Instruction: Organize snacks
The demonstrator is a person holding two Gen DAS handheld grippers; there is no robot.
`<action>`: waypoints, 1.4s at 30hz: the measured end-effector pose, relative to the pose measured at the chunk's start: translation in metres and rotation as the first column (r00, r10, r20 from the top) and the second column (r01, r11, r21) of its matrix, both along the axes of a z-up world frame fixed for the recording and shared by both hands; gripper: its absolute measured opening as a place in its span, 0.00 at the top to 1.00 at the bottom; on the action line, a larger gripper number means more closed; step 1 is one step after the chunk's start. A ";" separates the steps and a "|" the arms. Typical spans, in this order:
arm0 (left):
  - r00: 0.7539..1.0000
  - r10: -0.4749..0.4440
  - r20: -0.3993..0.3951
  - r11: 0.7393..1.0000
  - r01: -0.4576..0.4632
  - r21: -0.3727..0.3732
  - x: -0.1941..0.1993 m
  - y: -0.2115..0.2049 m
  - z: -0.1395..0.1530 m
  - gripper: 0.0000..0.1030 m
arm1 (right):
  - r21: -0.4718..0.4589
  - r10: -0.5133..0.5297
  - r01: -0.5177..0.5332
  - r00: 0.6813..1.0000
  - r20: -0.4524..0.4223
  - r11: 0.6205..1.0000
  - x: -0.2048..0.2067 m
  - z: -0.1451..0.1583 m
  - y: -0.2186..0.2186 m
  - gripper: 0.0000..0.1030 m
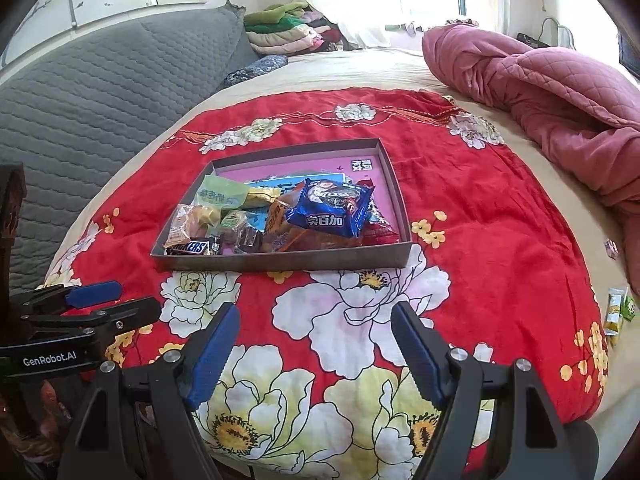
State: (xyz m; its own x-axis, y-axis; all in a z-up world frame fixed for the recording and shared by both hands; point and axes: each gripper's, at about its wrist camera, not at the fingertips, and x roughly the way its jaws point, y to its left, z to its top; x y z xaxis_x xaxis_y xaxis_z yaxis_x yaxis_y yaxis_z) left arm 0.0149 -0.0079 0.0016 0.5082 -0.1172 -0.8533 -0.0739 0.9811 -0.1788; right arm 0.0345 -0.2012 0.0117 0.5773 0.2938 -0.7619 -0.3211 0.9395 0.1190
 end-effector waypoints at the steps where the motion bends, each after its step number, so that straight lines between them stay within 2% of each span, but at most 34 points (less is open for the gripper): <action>1: 1.000 -0.001 0.000 1.000 0.001 0.003 0.000 0.000 0.000 0.27 | 0.000 -0.002 0.002 1.000 -0.001 1.000 0.000 0.000 0.000 0.25; 42: 1.000 0.018 -0.018 1.000 -0.018 0.010 0.001 0.001 -0.002 0.27 | -0.003 -0.003 0.003 1.000 0.001 1.000 0.000 -0.001 -0.001 0.25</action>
